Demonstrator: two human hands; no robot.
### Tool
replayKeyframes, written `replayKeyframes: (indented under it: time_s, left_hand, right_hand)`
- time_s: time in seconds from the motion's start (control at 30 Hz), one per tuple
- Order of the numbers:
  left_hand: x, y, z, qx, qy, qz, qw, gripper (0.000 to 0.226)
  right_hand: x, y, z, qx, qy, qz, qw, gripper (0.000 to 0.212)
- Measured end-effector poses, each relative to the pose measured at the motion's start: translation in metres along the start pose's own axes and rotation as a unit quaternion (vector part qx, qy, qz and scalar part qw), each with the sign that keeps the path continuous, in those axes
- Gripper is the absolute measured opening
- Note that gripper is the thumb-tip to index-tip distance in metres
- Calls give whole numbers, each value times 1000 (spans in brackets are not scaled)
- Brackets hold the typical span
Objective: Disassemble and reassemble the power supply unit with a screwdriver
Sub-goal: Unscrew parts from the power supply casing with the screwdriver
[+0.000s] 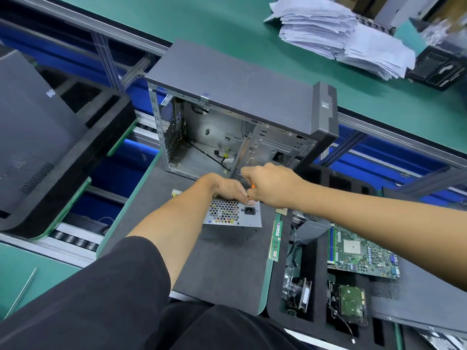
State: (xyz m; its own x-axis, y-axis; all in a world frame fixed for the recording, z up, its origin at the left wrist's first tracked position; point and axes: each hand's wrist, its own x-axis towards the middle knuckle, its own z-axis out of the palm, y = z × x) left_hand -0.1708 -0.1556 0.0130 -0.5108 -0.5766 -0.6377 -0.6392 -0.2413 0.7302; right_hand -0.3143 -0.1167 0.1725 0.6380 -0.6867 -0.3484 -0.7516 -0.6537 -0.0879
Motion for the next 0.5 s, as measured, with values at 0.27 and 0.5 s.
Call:
replayKeyframes:
  time_s: [0.27,0.5]
  left_hand:
    - [-6,1,1,4,-7,24,1000,51]
    - [-8,3,0,34,0,28,999,49]
  right_hand:
    - [6,6,-20,-108,-36,-124,986,13]
    - [1,12,-29,-245,-49,-295,922,14]
